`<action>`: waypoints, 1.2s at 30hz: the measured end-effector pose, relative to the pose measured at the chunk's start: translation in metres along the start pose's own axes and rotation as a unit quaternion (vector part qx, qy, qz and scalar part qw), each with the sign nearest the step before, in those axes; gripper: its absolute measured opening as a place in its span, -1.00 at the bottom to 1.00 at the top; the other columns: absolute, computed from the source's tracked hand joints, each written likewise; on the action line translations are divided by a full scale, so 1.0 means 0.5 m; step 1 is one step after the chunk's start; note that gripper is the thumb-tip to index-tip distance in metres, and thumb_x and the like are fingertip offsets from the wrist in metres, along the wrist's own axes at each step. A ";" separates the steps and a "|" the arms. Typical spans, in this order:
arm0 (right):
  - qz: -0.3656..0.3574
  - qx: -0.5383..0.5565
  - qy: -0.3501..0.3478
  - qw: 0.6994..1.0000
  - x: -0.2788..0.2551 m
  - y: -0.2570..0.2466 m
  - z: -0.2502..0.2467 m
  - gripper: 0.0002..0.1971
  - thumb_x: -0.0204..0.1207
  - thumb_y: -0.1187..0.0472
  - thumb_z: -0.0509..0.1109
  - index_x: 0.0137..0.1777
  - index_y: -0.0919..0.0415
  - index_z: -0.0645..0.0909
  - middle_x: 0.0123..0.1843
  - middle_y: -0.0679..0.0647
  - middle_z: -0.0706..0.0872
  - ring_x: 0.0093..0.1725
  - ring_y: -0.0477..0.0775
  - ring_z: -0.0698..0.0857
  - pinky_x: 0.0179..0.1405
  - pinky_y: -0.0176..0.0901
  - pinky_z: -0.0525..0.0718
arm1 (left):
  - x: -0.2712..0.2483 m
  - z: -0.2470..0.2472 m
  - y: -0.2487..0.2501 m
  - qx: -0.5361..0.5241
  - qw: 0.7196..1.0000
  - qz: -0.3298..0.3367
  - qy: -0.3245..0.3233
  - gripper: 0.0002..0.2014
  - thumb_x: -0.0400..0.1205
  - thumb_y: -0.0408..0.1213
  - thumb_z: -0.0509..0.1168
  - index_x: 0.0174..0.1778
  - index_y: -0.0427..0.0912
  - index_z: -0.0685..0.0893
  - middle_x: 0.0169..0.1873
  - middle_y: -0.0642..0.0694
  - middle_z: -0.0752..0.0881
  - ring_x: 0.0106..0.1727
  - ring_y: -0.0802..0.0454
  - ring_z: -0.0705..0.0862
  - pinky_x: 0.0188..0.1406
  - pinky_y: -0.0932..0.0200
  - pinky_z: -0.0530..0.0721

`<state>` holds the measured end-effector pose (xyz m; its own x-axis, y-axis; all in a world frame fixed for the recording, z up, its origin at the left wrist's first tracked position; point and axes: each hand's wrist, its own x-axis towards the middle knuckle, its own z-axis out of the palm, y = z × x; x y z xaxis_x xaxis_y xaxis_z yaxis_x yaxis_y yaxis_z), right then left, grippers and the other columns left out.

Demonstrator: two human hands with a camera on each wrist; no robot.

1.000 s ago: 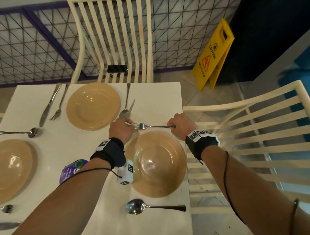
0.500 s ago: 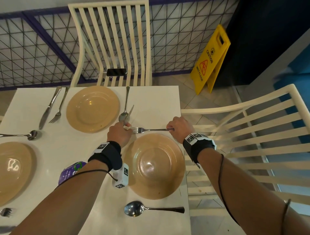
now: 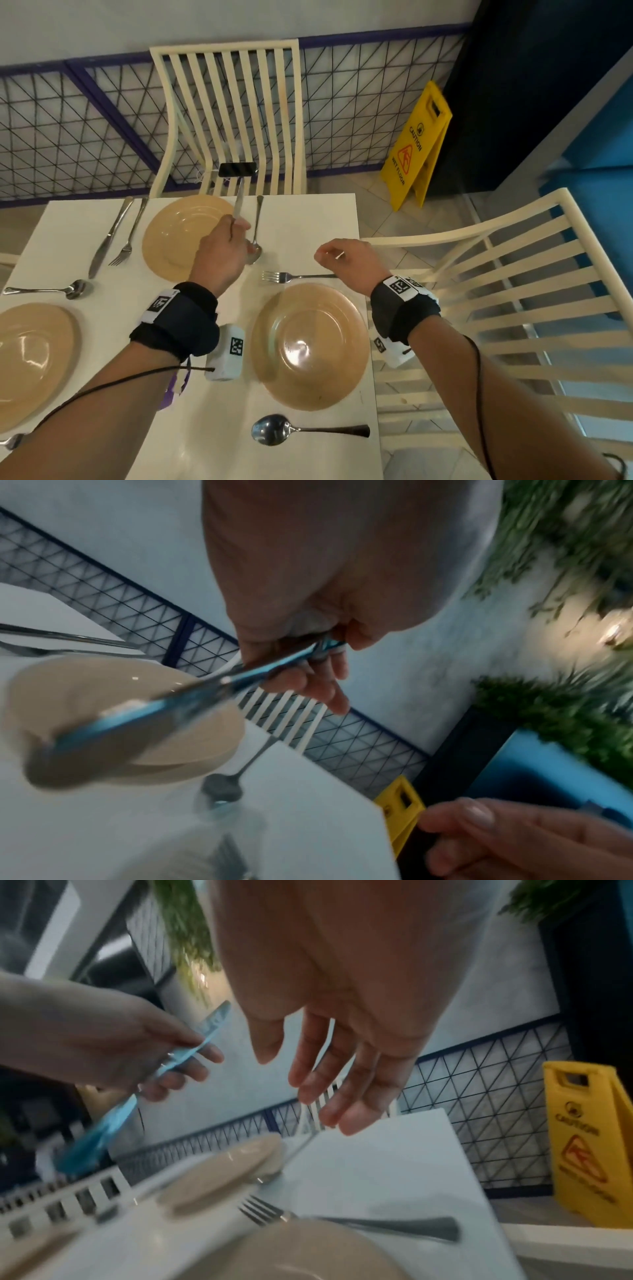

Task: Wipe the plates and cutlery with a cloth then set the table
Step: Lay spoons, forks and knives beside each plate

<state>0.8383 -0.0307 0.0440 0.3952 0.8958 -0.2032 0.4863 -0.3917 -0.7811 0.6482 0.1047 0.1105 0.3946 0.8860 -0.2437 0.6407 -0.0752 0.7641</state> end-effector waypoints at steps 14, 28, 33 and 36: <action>-0.051 0.065 0.008 0.997 -0.087 -0.091 -0.052 -0.64 0.56 0.06 0.52 0.34 -0.01 0.64 0.06 -0.13 0.65 -0.07 -0.26 0.61 -0.13 -0.51 0.49 | -0.063 0.021 0.145 -0.275 0.960 -0.017 -0.051 -0.73 0.84 -0.26 0.04 0.12 -0.18 0.65 -0.02 -0.13 0.88 -0.26 0.07 0.59 -0.18 0.22 0.62; -0.095 -0.337 -0.001 0.937 -0.036 0.002 -0.079 -0.68 0.72 0.29 0.25 0.45 0.16 0.55 0.29 0.07 0.60 0.08 0.14 0.67 0.06 0.00 0.69 | 0.004 -0.046 0.039 -0.119 0.989 0.015 -0.084 -0.82 0.59 -0.42 0.48 0.09 -0.19 0.79 -0.12 -0.16 0.79 -0.07 -0.11 0.78 0.03 0.09 0.82; -0.050 -0.354 -0.010 0.934 0.019 0.057 -0.055 -0.73 0.68 0.31 0.29 0.35 0.16 0.58 0.23 0.11 0.54 -0.06 0.22 0.74 -0.15 -0.09 0.63 | 0.063 0.014 0.017 0.174 0.971 0.098 -0.134 -0.79 0.64 -0.16 0.45 0.19 0.04 0.79 -0.01 0.04 0.77 0.01 0.06 0.70 0.07 0.14 0.69; -0.034 -0.356 -0.019 0.934 0.051 0.090 -0.043 -0.76 0.66 0.32 0.31 0.29 0.16 0.61 0.19 0.09 0.55 -0.05 0.19 0.73 -0.17 -0.13 0.60 | 0.098 0.052 0.003 0.256 0.944 0.131 -0.160 -0.71 0.65 -0.11 0.45 0.30 0.06 0.76 0.14 -0.02 0.76 0.17 -0.04 0.68 0.27 0.02 0.64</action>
<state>0.8872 -0.0302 0.0164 0.3230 0.9253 -0.1986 0.9097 -0.3615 -0.2045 0.6859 0.1360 0.0841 0.7098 0.6284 -0.3183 0.6961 -0.5564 0.4536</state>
